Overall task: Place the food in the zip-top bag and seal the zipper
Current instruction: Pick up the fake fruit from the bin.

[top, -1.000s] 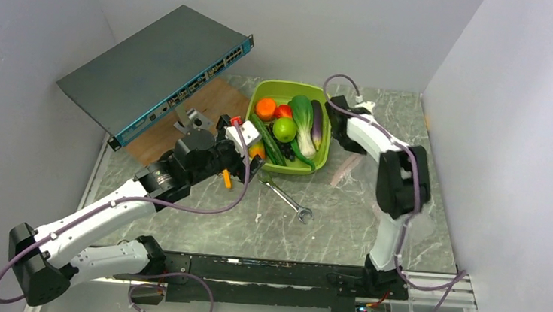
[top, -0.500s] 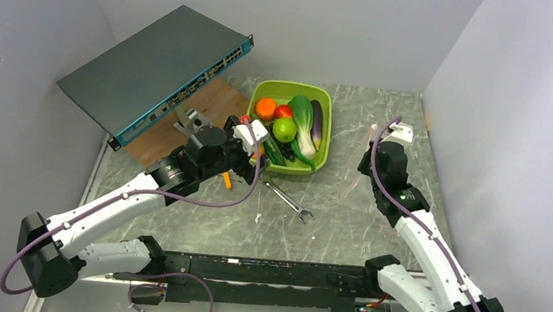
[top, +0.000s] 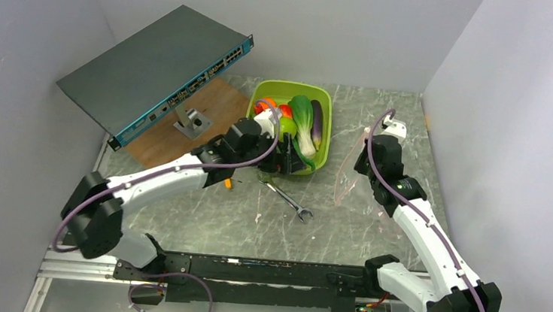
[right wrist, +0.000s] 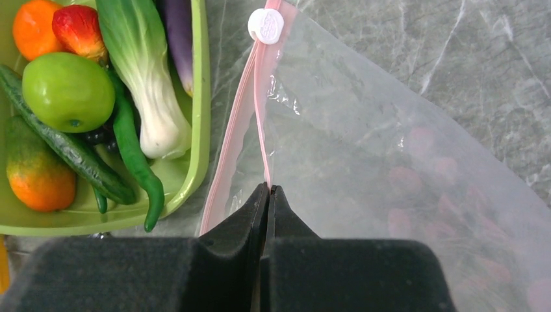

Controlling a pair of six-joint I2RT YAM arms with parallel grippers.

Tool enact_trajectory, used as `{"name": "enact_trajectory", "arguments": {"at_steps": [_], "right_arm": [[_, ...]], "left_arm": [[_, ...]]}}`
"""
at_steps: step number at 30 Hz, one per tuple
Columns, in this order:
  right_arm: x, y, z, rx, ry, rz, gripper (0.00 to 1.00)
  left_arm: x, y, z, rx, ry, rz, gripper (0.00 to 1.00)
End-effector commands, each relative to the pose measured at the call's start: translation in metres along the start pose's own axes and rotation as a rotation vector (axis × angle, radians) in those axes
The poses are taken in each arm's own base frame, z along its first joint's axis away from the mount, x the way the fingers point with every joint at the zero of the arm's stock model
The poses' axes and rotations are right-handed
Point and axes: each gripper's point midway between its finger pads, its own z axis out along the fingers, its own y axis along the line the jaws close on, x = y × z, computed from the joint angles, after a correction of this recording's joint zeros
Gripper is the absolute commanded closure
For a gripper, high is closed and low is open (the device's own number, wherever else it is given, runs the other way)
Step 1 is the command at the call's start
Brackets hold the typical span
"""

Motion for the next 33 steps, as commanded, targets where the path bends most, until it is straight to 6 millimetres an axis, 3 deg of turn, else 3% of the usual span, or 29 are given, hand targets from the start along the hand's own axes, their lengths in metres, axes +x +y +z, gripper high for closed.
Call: {"name": "enact_trajectory", "arguments": {"at_steps": [1, 6, 8, 19, 27, 33], "right_arm": [[-0.01, 0.013, -0.007, -0.058, -0.007, 0.04, 1.0], [0.002, 0.008, -0.006, -0.02, 0.04, 0.089, 1.0], [0.003, 0.006, -0.007, -0.007, 0.054, 0.085, 1.0], [-0.018, 0.0, -0.029, -0.017, -0.043, 0.102, 1.0], [-0.015, 0.0, -0.032, -0.032, -0.045, 0.103, 1.0], [-0.011, 0.005, -0.029, -0.058, -0.035, 0.1, 1.0]], "left_arm": [[-0.024, -0.033, 0.026, 0.098, -0.034, -0.284, 0.07], [-0.04, 0.028, 0.045, -0.271, -0.066, -0.157, 0.07], [-0.048, 0.044, 0.049, -0.356, -0.09, -0.094, 0.08], [-0.08, 0.089, 0.084, -0.611, -0.16, 0.037, 0.22], [-0.099, 0.111, 0.111, -0.729, -0.187, 0.144, 0.09], [-0.106, 0.133, 0.112, -0.851, -0.227, 0.191, 0.0]]}}
